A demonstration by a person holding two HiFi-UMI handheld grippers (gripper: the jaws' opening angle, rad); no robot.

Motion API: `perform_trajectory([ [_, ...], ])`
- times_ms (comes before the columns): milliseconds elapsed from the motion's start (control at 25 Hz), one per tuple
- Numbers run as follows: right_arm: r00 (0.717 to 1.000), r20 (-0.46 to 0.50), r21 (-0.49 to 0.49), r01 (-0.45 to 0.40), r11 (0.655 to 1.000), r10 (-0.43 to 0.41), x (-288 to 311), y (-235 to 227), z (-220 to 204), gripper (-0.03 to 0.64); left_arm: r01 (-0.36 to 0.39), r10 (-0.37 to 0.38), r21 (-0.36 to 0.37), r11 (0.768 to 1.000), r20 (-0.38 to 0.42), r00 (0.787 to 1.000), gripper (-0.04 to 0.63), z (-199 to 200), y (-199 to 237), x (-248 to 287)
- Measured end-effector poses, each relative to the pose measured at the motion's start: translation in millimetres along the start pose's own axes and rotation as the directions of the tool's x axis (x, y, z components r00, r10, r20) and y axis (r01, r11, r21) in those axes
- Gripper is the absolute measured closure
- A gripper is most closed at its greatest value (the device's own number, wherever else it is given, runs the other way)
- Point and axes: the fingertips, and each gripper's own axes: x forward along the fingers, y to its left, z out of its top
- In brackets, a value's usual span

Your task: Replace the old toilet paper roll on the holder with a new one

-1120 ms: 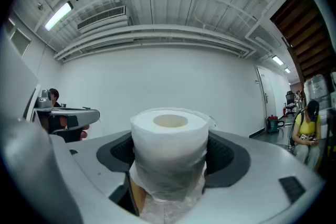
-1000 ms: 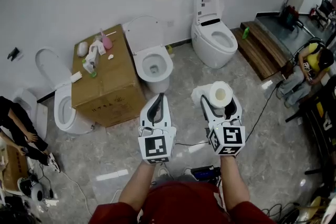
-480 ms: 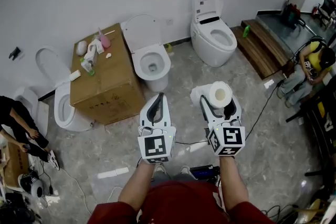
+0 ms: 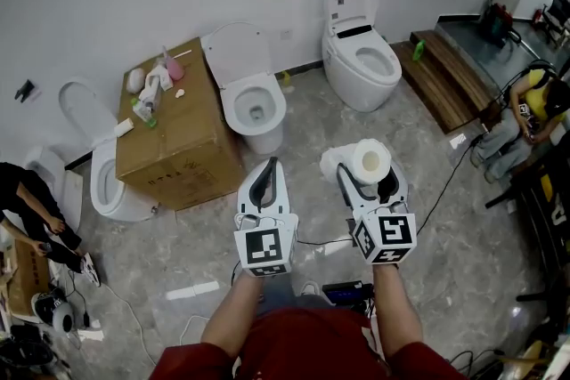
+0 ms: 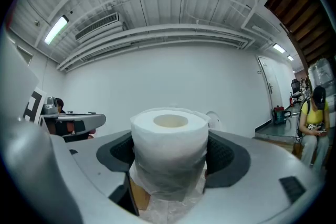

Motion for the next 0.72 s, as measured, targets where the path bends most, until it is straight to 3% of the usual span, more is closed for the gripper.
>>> perform_trajectory([
  [400, 1.000, -0.020, -0.054, 0.011, 0.998, -0.012, 68.2, -5.5, -6.1, 0.225, 0.020, -0.020, -0.016, 1.000, 0.004, 1.000, 0.580, -16.6, 28.1, 63.5],
  [720, 0.999, -0.032, -0.072, 0.009, 0.997, -0.011, 173.2, 4.8, 0.4, 0.225, 0.020, -0.019, -0.031, 0.999, 0.028, 0.999, 0.580, -19.5, 91.3, 144.7],
])
